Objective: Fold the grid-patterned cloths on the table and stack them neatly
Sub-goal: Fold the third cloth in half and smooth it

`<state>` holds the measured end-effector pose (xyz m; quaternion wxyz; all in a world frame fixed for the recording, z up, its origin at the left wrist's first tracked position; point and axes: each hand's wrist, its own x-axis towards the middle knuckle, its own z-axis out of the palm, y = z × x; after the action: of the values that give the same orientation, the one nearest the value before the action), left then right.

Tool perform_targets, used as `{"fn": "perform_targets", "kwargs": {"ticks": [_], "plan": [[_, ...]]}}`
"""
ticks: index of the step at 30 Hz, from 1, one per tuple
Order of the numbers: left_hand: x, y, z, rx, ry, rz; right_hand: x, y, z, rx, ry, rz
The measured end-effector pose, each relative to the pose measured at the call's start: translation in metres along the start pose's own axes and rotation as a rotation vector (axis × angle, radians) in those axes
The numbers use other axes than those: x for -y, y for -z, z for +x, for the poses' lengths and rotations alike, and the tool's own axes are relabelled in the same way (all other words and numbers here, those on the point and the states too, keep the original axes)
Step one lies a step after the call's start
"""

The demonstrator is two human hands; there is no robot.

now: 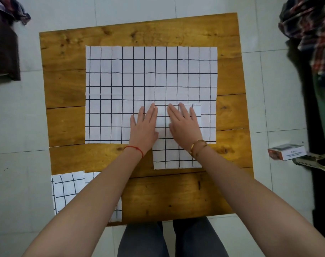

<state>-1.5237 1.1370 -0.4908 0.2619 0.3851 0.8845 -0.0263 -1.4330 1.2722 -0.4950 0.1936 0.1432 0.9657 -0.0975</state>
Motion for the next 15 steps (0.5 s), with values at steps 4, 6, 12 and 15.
{"fn": "perform_targets", "kwargs": {"ticks": [4,6,12,15], "plan": [[0.003,-0.001,0.000,0.003,-0.013,0.010,-0.039,-0.002,-0.022,-0.045,-0.149,-0.001],[0.002,-0.001,0.000,0.005,-0.013,0.007,-0.056,-0.001,-0.031,-0.071,-0.230,0.011],[0.002,-0.004,-0.003,-0.027,-0.014,0.038,-0.048,0.012,-0.029,-0.159,-0.153,0.031],[0.000,-0.009,-0.010,-0.069,-0.010,0.066,-0.022,0.013,-0.022,-0.100,0.042,0.015]]}}
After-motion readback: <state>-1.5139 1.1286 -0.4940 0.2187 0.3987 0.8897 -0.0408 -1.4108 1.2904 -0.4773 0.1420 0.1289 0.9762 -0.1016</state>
